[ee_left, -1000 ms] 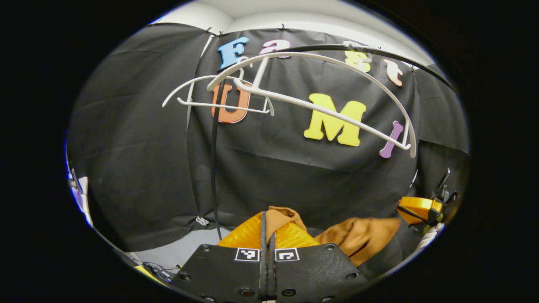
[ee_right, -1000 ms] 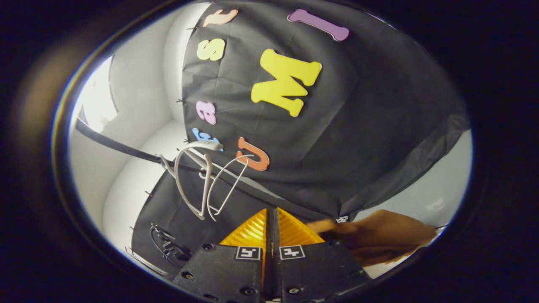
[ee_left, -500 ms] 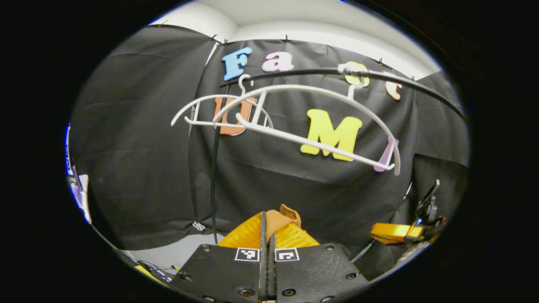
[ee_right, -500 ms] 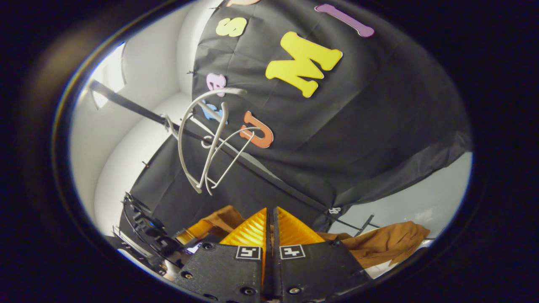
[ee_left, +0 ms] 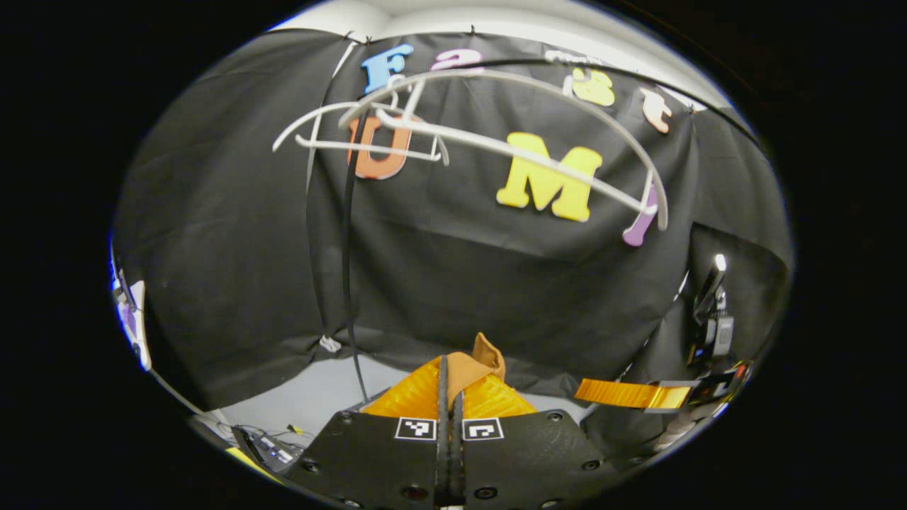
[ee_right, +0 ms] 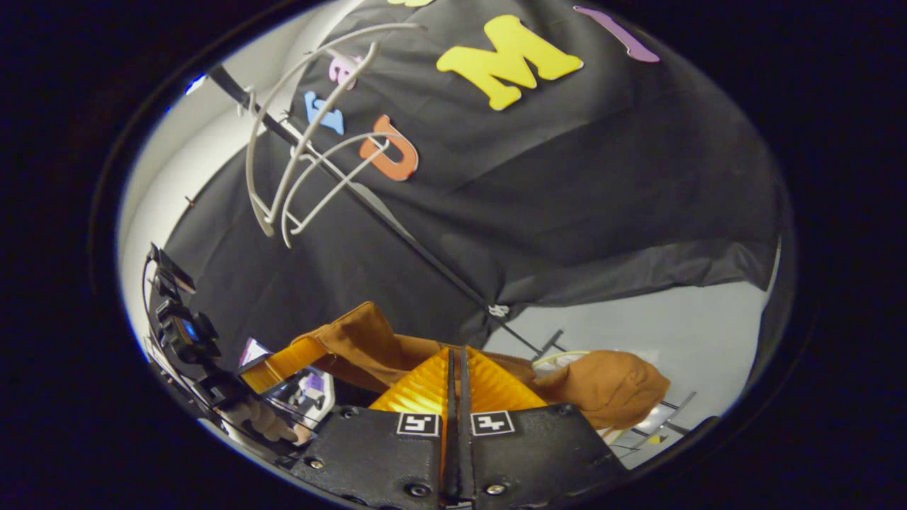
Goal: Grasp the clothes on the hanger with both hands and then place them into the laundry hamper below.
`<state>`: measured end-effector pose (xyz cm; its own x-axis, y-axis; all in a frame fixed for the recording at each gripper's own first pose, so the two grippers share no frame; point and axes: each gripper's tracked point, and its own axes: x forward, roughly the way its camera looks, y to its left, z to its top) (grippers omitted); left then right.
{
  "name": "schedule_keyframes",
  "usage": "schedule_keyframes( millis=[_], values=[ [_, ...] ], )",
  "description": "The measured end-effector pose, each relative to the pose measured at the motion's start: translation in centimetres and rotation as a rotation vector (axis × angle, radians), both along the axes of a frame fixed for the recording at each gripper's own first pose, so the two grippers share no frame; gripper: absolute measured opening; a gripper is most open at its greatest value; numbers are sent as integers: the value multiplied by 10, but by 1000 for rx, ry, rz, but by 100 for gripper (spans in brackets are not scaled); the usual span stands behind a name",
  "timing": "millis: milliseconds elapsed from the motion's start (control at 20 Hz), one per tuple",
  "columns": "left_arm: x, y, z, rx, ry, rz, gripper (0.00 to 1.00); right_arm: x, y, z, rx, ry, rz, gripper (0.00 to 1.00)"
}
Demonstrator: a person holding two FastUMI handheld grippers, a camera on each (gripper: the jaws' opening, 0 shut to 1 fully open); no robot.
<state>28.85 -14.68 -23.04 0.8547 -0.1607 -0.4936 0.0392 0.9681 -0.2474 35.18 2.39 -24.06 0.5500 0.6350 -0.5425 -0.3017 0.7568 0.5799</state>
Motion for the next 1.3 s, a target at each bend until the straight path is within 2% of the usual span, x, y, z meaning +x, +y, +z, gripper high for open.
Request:
schedule_keyframes(
  millis=[200,400,600,650,700,750,800,850,900,1050,1100,1150,1250,1300],
  values=[
    [-33,-25,-84,-40,206,-28,0,-24,0,-64,-178,135,25,4],
    [-64,-35,-140,-67,419,-22,0,-55,-10,-121,-333,244,37,4],
    [-86,-30,-173,-9,539,-7,1,-69,-14,-139,-415,293,54,4],
    [-87,-28,-175,-5,547,-1,7,-68,-17,-137,-421,297,55,4],
    [-86,-26,-177,0,548,-2,1,-67,-17,-137,-425,295,51,4],
    [-86,-28,-177,2,539,-12,2,-67,-19,-139,-435,290,41,4],
    [-84,-26,-176,10,527,-24,13,-65,-20,-138,-440,282,31,4],
    [-83,-26,-177,13,517,-34,19,-62,-22,-142,-454,276,21,12],
    [-82,-26,-177,20,514,-44,38,-58,-26,-141,-469,264,14,17],
    [-88,-22,-173,41,531,-36,97,-57,-42,-144,-513,246,5,63],
    [-89,-23,-175,40,535,-41,97,-58,-41,-144,-520,245,1,78],
    [-90,-22,-176,46,536,-46,100,-58,-43,-144,-529,240,-3,81],
    [-91,-18,-176,62,524,-52,98,-59,-46,-145,-541,228,-11,80],
    [-91,-16,-175,72,515,-53,98,-58,-47,-144,-548,217,-13,82]
  ],
)
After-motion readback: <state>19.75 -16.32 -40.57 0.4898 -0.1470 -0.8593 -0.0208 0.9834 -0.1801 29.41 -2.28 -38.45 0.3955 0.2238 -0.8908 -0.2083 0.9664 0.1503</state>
